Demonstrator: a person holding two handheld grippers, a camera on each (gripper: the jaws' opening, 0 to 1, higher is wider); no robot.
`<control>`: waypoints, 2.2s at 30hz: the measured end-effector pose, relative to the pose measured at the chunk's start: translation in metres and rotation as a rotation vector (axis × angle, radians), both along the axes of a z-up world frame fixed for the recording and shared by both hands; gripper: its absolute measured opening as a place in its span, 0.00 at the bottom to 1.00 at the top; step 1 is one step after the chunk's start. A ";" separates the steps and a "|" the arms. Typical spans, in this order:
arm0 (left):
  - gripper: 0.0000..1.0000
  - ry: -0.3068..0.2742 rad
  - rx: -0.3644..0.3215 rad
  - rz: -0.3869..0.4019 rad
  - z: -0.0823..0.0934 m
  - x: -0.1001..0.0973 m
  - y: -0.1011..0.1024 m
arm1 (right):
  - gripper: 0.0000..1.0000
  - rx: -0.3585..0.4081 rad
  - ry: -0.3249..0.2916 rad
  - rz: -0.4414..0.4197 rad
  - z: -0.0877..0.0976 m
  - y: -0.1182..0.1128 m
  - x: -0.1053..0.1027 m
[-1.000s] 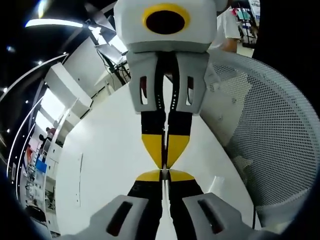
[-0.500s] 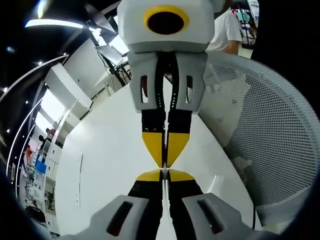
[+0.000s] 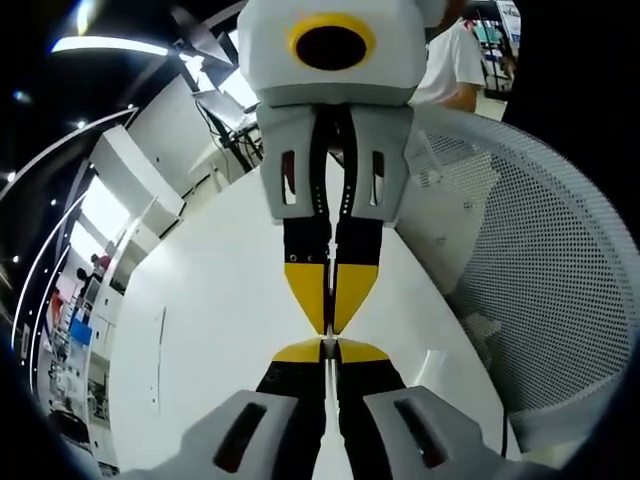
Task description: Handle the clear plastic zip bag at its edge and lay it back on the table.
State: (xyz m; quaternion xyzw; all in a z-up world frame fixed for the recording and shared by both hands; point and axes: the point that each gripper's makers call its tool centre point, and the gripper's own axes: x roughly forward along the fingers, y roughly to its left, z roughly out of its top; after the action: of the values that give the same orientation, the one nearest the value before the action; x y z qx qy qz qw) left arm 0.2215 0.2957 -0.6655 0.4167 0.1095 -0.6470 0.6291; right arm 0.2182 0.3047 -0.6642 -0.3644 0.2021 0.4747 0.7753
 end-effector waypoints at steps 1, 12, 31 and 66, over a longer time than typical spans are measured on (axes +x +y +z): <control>0.00 0.002 0.002 -0.001 0.000 0.000 0.000 | 0.00 0.001 0.000 0.000 0.000 0.000 0.000; 0.00 0.004 0.002 0.005 0.001 0.002 0.001 | 0.00 0.009 -0.004 -0.002 0.002 -0.001 0.000; 0.00 0.015 -0.003 0.021 0.005 0.002 0.005 | 0.00 0.027 -0.008 0.008 0.006 0.003 0.000; 0.00 0.015 -0.001 0.016 0.007 0.004 0.015 | 0.00 0.040 -0.007 0.014 0.010 0.005 -0.001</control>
State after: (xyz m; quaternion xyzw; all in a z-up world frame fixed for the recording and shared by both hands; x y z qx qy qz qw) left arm 0.2250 0.3110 -0.6581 0.4106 0.1171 -0.6451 0.6337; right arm 0.2177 0.3092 -0.6543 -0.3518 0.1871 0.4828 0.7798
